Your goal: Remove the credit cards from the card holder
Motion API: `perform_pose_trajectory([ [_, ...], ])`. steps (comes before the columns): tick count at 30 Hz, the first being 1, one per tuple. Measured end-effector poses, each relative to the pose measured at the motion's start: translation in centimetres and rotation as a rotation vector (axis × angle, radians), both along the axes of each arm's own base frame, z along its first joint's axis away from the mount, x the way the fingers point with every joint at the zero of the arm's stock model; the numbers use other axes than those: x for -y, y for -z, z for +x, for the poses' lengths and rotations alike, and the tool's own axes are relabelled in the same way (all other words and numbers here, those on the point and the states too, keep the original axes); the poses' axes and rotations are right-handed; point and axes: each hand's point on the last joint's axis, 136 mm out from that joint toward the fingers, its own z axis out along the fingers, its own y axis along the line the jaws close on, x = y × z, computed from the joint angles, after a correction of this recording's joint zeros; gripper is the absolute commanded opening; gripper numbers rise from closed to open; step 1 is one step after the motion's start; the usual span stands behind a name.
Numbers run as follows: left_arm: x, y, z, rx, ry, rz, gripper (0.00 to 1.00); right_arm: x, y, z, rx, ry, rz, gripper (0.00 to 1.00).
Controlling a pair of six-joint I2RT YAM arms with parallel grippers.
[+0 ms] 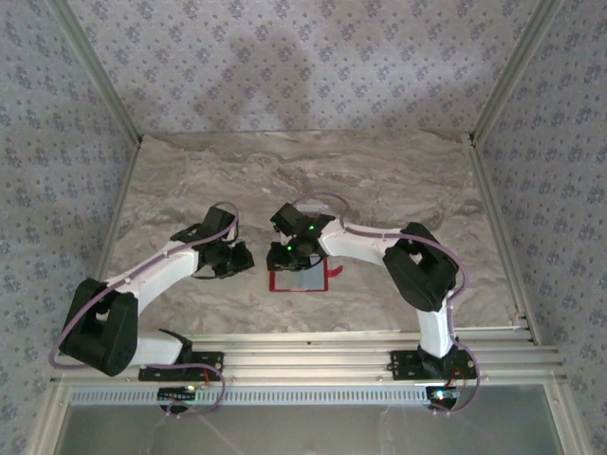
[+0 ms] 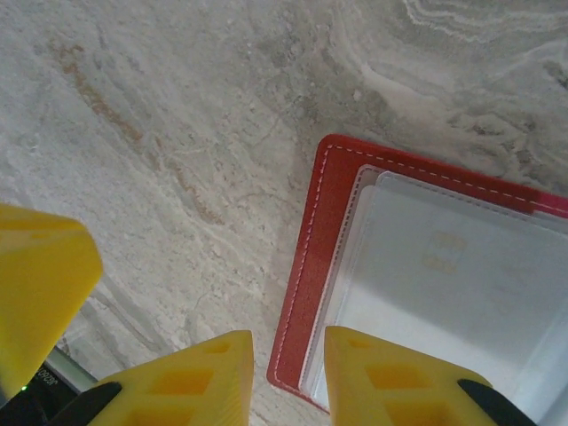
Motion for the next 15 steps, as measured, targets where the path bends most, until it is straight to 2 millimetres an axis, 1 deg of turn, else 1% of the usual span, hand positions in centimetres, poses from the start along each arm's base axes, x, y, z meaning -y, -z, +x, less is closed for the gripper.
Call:
perform_pose_trajectory([
  [5, 0.3, 0.0, 0.0, 0.0, 0.006, -0.015, 0.17, 0.0, 1.2, -0.3, -0.027, -0.005, -0.026, 0.29],
  [15, 0.9, -0.3, 0.1, 0.004, 0.02, -0.05, 0.17, 0.8, 1.8, -0.6, -0.042, 0.001, -0.068, 0.29],
])
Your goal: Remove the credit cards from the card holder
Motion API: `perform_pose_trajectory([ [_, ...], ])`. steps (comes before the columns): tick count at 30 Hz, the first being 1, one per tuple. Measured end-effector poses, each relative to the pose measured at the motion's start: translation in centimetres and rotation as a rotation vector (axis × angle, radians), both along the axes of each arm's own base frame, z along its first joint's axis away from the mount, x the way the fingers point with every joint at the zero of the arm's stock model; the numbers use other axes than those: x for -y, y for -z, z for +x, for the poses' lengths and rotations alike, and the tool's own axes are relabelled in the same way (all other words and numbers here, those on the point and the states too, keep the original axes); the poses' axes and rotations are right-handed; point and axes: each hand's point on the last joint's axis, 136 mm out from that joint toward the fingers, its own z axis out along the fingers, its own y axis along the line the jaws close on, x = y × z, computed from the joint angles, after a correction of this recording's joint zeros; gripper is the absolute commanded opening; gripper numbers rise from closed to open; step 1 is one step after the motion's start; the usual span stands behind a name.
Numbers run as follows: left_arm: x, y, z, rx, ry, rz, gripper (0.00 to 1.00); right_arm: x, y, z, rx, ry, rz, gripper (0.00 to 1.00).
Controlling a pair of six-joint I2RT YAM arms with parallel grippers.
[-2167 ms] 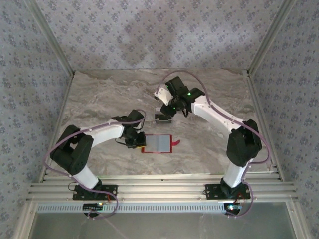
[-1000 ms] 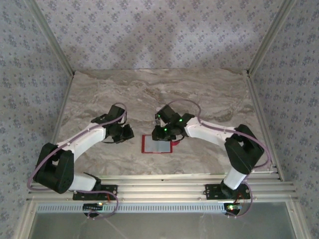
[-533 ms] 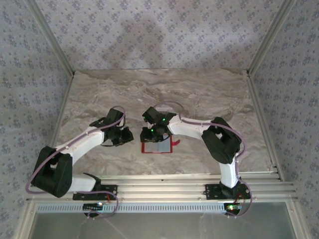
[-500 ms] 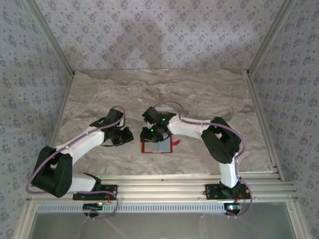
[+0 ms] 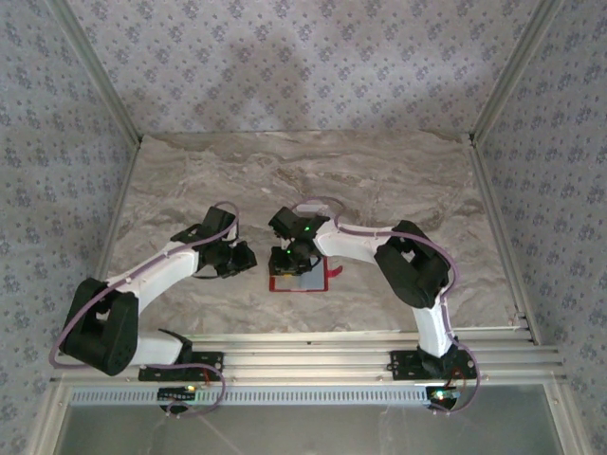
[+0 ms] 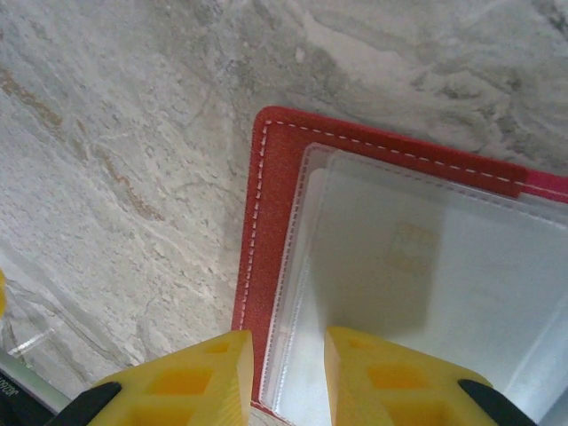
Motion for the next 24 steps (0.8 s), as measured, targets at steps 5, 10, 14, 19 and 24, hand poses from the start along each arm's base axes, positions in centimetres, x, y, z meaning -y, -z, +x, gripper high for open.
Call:
perform_pose_trajectory([
  [5, 0.4, 0.7, -0.2, -0.023, 0.012, 0.006, 0.17, 0.6, 0.4, 0.0, 0.006, 0.009, -0.03, 0.29],
  [10, 1.7, 1.5, -0.5, -0.045, 0.048, 0.009, 0.16, 1.3, 0.5, 0.1, 0.023, 0.02, -0.053, 0.29],
  [14, 3.0, 1.8, -0.5, -0.057, 0.064, 0.0, 0.14, 2.4, 0.6, -0.2, 0.034, 0.031, -0.075, 0.26],
  [19, 4.5, 2.3, -0.4, -0.072, 0.071, -0.029, 0.12, 3.0, 0.9, -0.2, 0.035, 0.044, -0.083, 0.23],
  [24, 5.7, 2.4, -0.1, -0.079, 0.066, -0.079, 0.1, 3.2, 0.9, -0.2, 0.041, 0.052, -0.083, 0.23],
])
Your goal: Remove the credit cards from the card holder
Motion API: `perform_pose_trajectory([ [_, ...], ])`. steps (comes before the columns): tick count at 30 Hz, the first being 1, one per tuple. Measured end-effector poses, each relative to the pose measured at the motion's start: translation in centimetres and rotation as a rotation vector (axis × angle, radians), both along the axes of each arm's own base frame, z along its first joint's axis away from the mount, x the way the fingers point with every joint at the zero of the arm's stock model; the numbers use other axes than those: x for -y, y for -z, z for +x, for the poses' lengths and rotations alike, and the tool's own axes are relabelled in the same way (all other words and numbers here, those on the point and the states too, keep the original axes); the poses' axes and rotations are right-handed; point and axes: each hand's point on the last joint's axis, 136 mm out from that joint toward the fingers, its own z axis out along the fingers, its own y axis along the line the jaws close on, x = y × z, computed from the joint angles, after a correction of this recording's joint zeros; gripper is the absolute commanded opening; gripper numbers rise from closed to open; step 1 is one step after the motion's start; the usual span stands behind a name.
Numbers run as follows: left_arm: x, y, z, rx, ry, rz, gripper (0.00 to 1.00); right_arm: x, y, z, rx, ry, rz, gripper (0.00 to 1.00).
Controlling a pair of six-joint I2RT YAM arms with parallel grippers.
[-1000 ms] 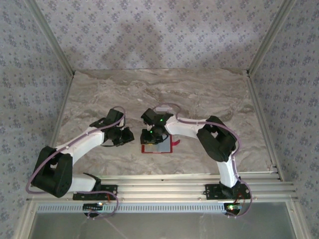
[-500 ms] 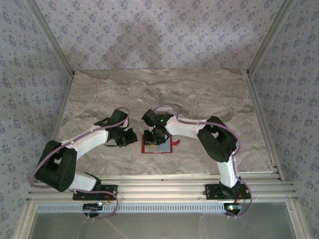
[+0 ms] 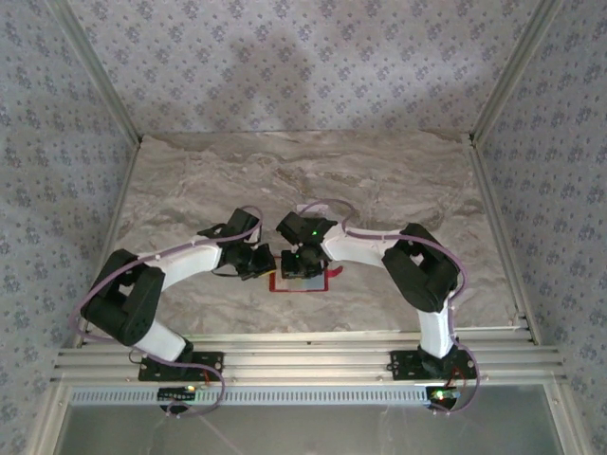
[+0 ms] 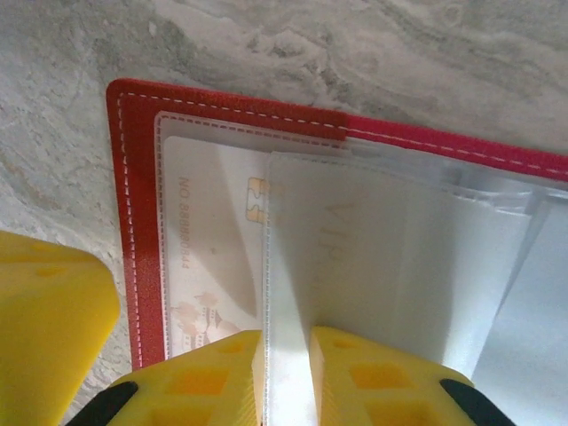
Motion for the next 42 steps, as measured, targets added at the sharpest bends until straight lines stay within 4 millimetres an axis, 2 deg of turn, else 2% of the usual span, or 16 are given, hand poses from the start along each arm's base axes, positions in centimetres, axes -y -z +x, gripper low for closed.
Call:
perform_pose_trajectory([
  [8, 0.3, 1.6, 0.2, -0.041, -0.026, -0.006, 0.09, 0.2, -0.1, 0.1, 0.008, 0.006, -0.003, 0.25],
  [12, 0.5, 1.8, 0.2, -0.043, -0.026, -0.013, 0.09, 1.2, -0.4, 0.3, 0.033, 0.02, -0.037, 0.27],
  [32, 0.4, 1.9, 0.1, -0.052, -0.023, -0.003, 0.09, 10.4, -3.3, 0.6, 0.125, 0.133, -0.297, 0.32],
  [38, 0.3, 1.9, 0.1, -0.052, -0.021, 0.002, 0.08, 10.7, -4.5, 1.0, 0.14, 0.158, -0.25, 0.31],
  [42, 0.3, 1.9, 0.0, -0.052, -0.022, 0.007, 0.09, 10.0, -4.1, 0.8, 0.117, 0.157, -0.176, 0.31],
])
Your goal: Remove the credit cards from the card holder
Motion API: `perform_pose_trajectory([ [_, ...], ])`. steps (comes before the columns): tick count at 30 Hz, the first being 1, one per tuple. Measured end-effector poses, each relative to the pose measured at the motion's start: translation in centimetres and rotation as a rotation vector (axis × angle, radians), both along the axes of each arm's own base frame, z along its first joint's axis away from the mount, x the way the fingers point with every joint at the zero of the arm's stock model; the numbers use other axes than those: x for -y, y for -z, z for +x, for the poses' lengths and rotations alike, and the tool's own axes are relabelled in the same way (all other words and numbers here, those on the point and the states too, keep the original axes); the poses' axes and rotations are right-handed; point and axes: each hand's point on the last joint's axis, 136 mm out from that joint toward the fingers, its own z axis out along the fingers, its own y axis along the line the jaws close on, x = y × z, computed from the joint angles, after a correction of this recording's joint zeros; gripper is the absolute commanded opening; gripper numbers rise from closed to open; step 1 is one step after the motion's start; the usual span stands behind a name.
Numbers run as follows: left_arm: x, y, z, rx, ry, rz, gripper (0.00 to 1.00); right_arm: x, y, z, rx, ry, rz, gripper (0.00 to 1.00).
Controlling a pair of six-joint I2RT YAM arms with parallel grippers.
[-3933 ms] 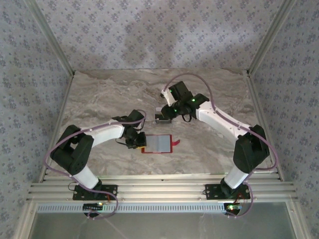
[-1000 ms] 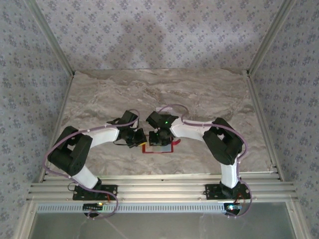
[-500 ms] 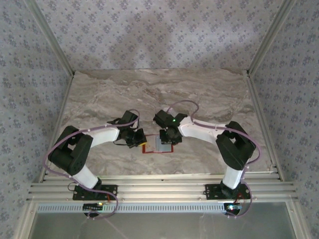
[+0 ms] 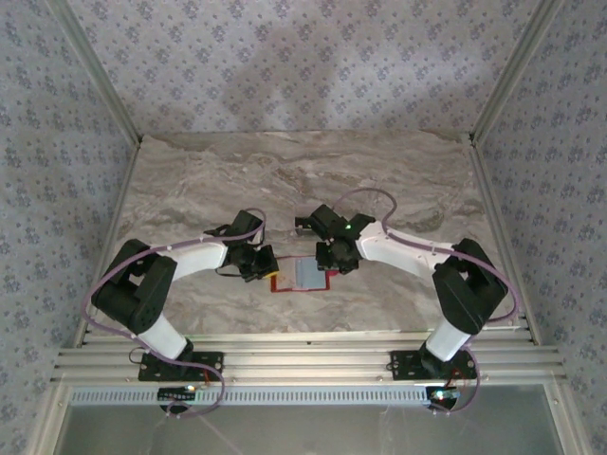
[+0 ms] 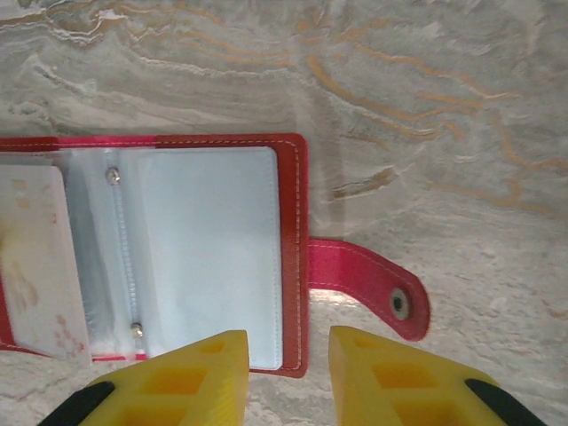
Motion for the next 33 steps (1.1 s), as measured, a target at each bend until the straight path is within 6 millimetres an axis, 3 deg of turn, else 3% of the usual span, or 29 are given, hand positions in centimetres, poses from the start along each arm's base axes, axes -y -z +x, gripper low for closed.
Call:
perform_pose_trajectory([
  [14, -0.1, 0.1, -0.1, 0.0, 0.001, 0.011, 0.09, -7.9, 1.0, 0.5, -0.07, -0.121, 0.451, 0.22],
  [23, -0.1, 0.1, -0.2, -0.003, 0.003, 0.018, 0.09, -8.3, 3.1, 0.6, -0.117, -0.111, 0.494, 0.18],
  [33, -0.1, 0.1, -0.2, -0.002, 0.009, 0.02, 0.08, -8.9, 3.1, 0.5, -0.119, -0.112, 0.545, 0.15],
])
